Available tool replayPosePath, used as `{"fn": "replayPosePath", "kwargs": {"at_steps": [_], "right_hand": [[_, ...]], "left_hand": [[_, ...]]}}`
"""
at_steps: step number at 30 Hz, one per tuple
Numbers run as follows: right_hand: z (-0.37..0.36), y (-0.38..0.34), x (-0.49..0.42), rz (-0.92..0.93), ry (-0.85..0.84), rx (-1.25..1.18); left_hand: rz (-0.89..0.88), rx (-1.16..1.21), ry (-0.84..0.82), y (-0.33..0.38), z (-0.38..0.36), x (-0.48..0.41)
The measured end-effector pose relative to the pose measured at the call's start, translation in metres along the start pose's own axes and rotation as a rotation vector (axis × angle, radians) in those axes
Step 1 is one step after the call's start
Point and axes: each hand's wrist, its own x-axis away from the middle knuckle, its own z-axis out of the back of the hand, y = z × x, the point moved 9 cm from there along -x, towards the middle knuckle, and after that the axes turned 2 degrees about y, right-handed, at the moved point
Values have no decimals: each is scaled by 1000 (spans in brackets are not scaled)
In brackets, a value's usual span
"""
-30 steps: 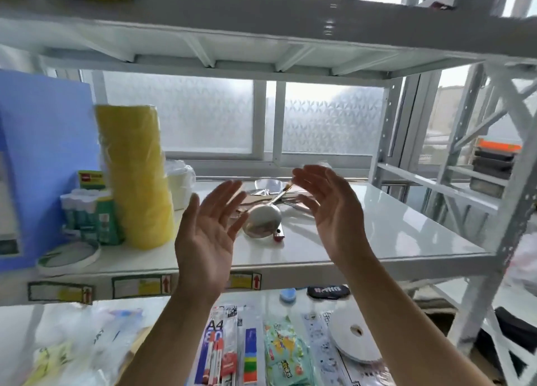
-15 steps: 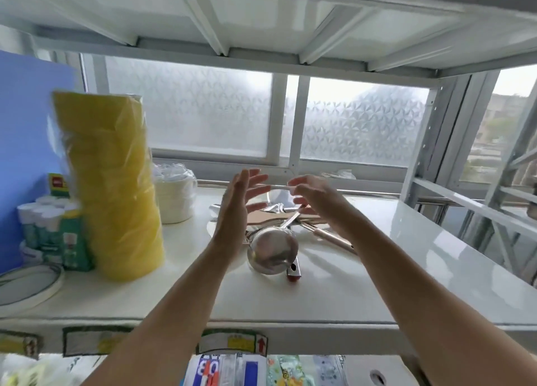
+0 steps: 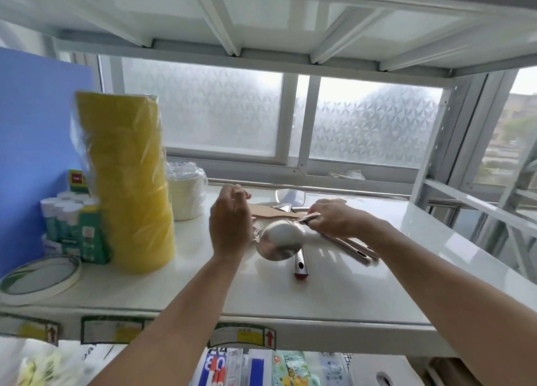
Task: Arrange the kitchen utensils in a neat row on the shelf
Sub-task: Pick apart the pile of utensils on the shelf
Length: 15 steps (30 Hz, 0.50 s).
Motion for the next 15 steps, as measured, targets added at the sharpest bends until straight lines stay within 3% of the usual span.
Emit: {"fn": "replayPosePath", "kwargs": {"at_steps": [5,15], "right_hand": [[6,17,-2,49,22,-63],[23,37,9,109,123,143]], "left_hand": [[10,-89,30,-5,4,-1],[-77,-370,-98,0,-7,8]]}}
